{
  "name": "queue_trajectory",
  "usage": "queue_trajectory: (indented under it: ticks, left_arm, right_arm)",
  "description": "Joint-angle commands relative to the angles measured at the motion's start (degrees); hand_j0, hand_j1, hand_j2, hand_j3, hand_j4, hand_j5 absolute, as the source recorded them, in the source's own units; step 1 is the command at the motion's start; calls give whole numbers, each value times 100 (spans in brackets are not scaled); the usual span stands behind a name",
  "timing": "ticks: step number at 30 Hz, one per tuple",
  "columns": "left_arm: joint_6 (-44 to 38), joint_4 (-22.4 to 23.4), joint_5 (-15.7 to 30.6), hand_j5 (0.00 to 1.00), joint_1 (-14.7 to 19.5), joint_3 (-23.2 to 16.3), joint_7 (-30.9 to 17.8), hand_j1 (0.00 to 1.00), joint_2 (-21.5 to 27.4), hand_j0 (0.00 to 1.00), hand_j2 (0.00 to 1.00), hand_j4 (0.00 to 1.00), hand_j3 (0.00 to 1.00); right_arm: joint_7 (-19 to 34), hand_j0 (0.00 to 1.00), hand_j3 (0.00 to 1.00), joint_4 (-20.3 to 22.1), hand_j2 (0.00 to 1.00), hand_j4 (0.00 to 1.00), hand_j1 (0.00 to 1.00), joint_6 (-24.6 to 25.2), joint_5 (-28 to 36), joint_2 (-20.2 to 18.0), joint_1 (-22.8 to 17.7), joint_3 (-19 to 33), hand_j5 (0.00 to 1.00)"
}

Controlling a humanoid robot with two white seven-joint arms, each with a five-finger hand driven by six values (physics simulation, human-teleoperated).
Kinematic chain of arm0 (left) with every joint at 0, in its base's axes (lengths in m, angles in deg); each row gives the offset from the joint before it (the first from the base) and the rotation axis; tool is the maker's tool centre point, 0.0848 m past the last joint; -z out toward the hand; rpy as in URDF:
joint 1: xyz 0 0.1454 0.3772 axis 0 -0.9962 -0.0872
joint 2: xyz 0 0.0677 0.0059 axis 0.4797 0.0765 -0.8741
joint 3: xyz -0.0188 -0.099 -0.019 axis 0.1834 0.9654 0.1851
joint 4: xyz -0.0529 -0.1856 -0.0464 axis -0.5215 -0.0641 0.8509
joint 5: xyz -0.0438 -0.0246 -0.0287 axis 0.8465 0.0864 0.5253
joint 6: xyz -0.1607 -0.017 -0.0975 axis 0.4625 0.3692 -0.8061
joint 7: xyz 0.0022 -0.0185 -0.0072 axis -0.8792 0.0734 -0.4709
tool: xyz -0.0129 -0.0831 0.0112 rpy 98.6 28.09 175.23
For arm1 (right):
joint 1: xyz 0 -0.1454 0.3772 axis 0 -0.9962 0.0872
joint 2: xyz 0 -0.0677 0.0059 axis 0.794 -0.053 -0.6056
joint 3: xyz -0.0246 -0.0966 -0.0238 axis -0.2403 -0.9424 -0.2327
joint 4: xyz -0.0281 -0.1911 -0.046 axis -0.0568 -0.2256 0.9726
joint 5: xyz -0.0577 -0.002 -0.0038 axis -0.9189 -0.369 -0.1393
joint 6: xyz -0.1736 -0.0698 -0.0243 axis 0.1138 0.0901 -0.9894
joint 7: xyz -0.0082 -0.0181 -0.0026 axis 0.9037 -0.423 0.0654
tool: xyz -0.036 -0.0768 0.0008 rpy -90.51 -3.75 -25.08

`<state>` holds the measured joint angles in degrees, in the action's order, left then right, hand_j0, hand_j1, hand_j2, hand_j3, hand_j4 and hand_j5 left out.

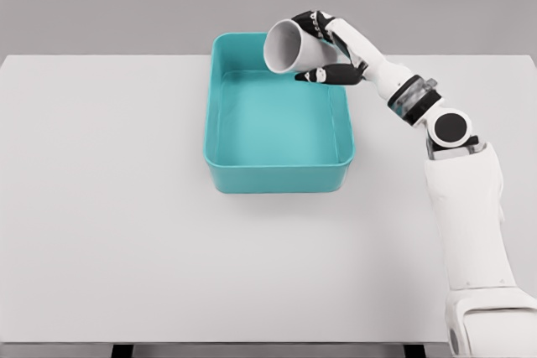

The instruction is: Put the paper cup into the basket with your right arm

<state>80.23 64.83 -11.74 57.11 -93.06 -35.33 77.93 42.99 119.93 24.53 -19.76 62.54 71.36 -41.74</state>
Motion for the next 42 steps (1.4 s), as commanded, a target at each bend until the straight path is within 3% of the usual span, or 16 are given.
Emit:
queue_trajectory:
  ticks: [1,6,16,23,25,27,28,36,39,42]
  left_arm:
    - [0,1,0,100,0,0,3,100,0,100,100,100,100]
    - [0,1,0,100,0,0,3,100,0,100,100,100,100]
    - [0,1,0,100,0,0,3,100,0,100,100,100,100]
    - [0,1,0,100,0,0,3,100,0,100,100,100,100]
    - [0,1,0,100,0,0,3,100,0,100,100,100,100]
    - [0,1,0,100,0,8,-6,100,0,100,100,100,100]
    - [0,1,0,100,0,0,3,100,0,100,100,100,100]
    - [0,1,0,100,0,0,3,100,0,100,100,100,100]
    - [0,1,0,100,0,0,3,100,0,100,100,100,100]
    - [0,1,0,100,0,0,3,100,0,100,100,100,100]
  right_arm:
    - [-2,58,58,-112,58,58,58,13,-182,13,9,-147,58]
    - [-2,58,58,-104,58,58,58,171,-481,-75,220,-516,58]
    - [-2,58,58,-25,58,58,58,118,-2027,-171,431,-1167,58]
    - [-2,59,59,-25,59,59,59,127,-2678,-330,615,-1835,59]
    - [-2,65,65,-25,65,65,65,109,-2696,-338,615,-1870,65]
    - [-2,88,88,-25,88,88,88,109,-2696,-330,615,-1870,88]
    - [-2,96,96,-25,96,96,96,118,-2696,-338,615,-1870,96]
    - [-2,98,98,72,98,98,98,136,-2678,-338,598,-1852,98]
    - [-2,98,98,924,98,98,98,162,-2441,-602,484,-1475,98]
    - [-2,98,98,1496,98,98,98,153,-1273,-944,132,-877,98]
